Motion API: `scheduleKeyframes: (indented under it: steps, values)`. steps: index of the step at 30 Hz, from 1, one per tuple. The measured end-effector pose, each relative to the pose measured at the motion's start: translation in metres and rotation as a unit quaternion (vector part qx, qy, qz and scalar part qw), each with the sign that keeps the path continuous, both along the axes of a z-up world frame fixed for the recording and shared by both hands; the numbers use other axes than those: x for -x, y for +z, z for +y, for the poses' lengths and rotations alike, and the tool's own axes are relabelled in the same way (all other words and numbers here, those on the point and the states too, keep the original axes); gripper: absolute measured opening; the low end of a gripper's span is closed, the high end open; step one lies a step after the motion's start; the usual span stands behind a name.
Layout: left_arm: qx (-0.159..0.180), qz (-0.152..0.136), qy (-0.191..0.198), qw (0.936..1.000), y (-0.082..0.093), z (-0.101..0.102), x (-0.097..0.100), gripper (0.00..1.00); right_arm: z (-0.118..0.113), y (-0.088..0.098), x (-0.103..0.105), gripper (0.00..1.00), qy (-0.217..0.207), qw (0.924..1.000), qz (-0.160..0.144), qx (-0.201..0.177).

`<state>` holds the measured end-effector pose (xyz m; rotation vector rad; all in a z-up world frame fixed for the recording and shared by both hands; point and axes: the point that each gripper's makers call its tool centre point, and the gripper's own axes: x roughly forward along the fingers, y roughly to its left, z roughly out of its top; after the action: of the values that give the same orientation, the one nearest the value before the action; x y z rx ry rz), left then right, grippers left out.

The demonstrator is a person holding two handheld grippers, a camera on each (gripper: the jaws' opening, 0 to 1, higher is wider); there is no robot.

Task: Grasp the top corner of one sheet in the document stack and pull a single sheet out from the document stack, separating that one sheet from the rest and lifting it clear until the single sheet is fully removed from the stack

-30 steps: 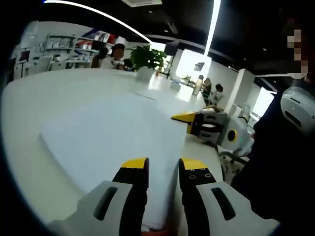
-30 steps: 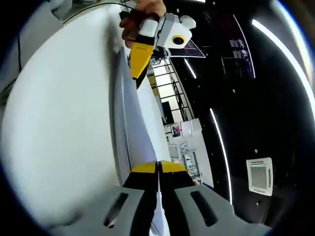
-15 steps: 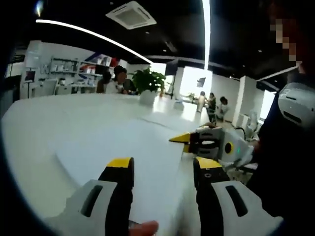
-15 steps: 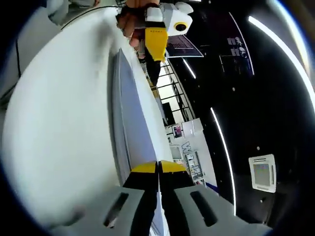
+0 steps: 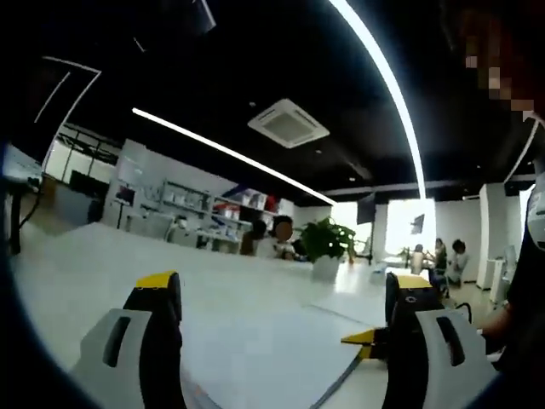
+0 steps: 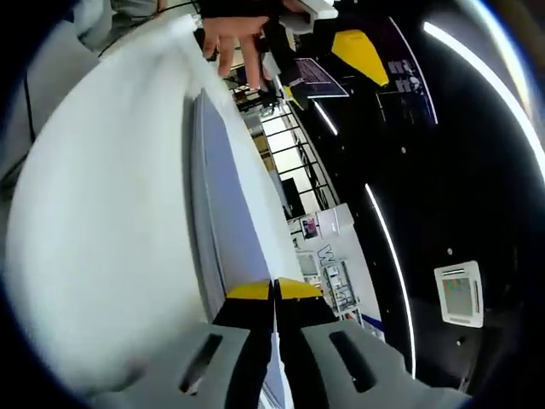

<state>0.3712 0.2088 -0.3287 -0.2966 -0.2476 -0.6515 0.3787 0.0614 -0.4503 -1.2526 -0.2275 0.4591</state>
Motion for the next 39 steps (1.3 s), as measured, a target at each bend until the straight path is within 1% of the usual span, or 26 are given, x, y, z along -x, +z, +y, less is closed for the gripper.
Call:
scheduleKeyframes:
  steps: [1, 3, 4, 6, 7, 8, 10, 11, 13, 15, 16, 17, 19, 20, 21, 22, 23, 26, 27, 28, 29, 31, 33, 36, 38, 39]
  values:
    - [0.007, -0.006, -0.003, 1.0, 0.0, -0.003, 0.006, 0.98, 0.0, 0.0, 0.0, 0.02, 0.0, 1.0, 0.0, -0.001]
    - [0.005, -0.007, 0.003, 1.0, -0.003, -0.006, 0.012, 0.98, 0.0, 0.0, 0.0, 0.02, 0.0, 1.0, 0.0, -0.001]
    - [-0.006, -0.012, 0.009, 0.9999, -0.005, -0.007, 0.014, 0.98, 0.0, 0.0, 0.0, 0.02, 0.0, 1.0, 0.0, -0.001]
    - [-0.04, -0.04, 0.03, 0.998, -0.009, -0.009, 0.02, 0.98, 0.0, 0.0, 0.0, 0.02, 0.0, 1.0, 0.0, -0.001]
    - [-0.048, -0.049, 0.031, 0.9972, -0.01, -0.011, 0.023, 0.98, 0.0, 0.0, 0.0, 0.02, 0.001, 1.0, -0.001, -0.001]
    - [-0.057, -0.053, 0.032, 0.9964, -0.013, -0.013, 0.026, 0.98, 0.0, 0.0, 0.0, 0.02, 0.001, 1.0, -0.001, -0.001]
    - [-0.087, -0.055, 0.037, 0.994, -0.023, -0.016, 0.03, 0.98, 0.0, 0.0, 0.0, 0.02, 0.001, 1.0, -0.002, -0.001]
    - [-0.106, -0.062, 0.04, 0.9917, -0.028, -0.019, 0.033, 0.98, 0.0, 0.0, 0.0, 0.02, 0.001, 1.0, -0.003, 0.0]
    - [-0.122, -0.071, 0.042, 0.9891, -0.034, -0.022, 0.038, 0.98, 0.0, 0.0, 0.0, 0.02, 0.001, 1.0, -0.003, -0.001]
    - [-0.132, -0.08, 0.043, 0.9871, -0.037, -0.024, 0.043, 0.98, 0.0, 0.0, 0.0, 0.02, 0.001, 1.0, -0.003, -0.002]
    - [-0.138, -0.091, 0.047, 0.9851, -0.036, -0.025, 0.045, 0.98, 0.0, 0.0, 0.0, 0.02, 0.001, 1.0, -0.003, -0.002]
    - [-0.154, -0.104, 0.045, 0.9815, -0.039, -0.028, 0.05, 0.98, 0.0, 0.0, 0.0, 0.02, 0.001, 1.0, -0.003, -0.002]
    - [-0.151, -0.1, 0.045, 0.9824, -0.043, -0.029, 0.053, 0.98, -0.001, 0.001, 0.0, 0.02, 0.0, 1.0, -0.003, -0.003]
    - [-0.127, -0.09, 0.039, 0.987, -0.042, -0.029, 0.055, 0.98, -0.001, 0.001, 0.0, 0.02, 0.0, 1.0, -0.003, -0.002]
    - [-0.098, -0.069, 0.039, 0.992, -0.044, -0.027, 0.055, 0.98, -0.001, 0.001, 0.0, 0.02, 0.0, 1.0, -0.004, -0.002]
    - [-0.087, -0.05, 0.036, 0.9943, -0.048, -0.026, 0.054, 0.98, -0.001, 0.001, 0.0, 0.02, 0.001, 1.0, -0.004, -0.002]
    - [-0.088, -0.04, 0.04, 0.9945, -0.053, -0.023, 0.052, 0.98, 0.0, 0.001, 0.0, 0.02, 0.002, 1.0, -0.005, -0.001]
    - [-0.109, -0.034, 0.049, 0.9922, -0.06, -0.019, 0.051, 0.98, -0.001, 0.001, 0.0, 0.02, 0.006, 1.0, -0.002, -0.004]
    - [-0.108, -0.034, 0.049, 0.9924, -0.06, -0.017, 0.051, 0.98, -0.001, 0.001, 0.0, 0.02, 0.006, 0.9999, 0.006, -0.013]
    - [-0.105, -0.031, 0.051, 0.9927, -0.06, -0.015, 0.051, 0.98, -0.002, 0.001, 0.0, 0.02, 0.005, 0.9998, 0.01, -0.017]
    - [-0.095, -0.025, 0.052, 0.9938, -0.059, -0.012, 0.051, 0.98, -0.002, 0.001, -0.001, 0.02, 0.003, 0.9994, 0.021, -0.028]
    - [-0.087, -0.015, 0.051, 0.9948, -0.06, -0.008, 0.05, 0.98, -0.003, 0.003, -0.002, 0.02, 0.001, 0.9983, 0.036, -0.046]
    - [-0.085, 0.002, 0.049, 0.9952, -0.065, -0.005, 0.048, 0.98, -0.005, 0.006, -0.003, 0.02, -0.002, 0.9975, 0.042, -0.058]
    - [-0.079, 0.018, 0.048, 0.9955, -0.071, -0.002, 0.048, 0.98, -0.009, 0.014, -0.004, 0.02, -0.006, 0.9965, 0.043, -0.071]
    - [-0.075, 0.027, 0.045, 0.9958, -0.073, 0.0, 0.048, 0.98, -0.012, 0.022, -0.004, 0.02, -0.006, 0.9942, 0.051, -0.095]
    - [-0.061, 0.034, 0.043, 0.9966, -0.072, 0.001, 0.048, 0.97, -0.015, 0.027, -0.003, 0.02, -0.006, 0.9913, 0.06, -0.117]
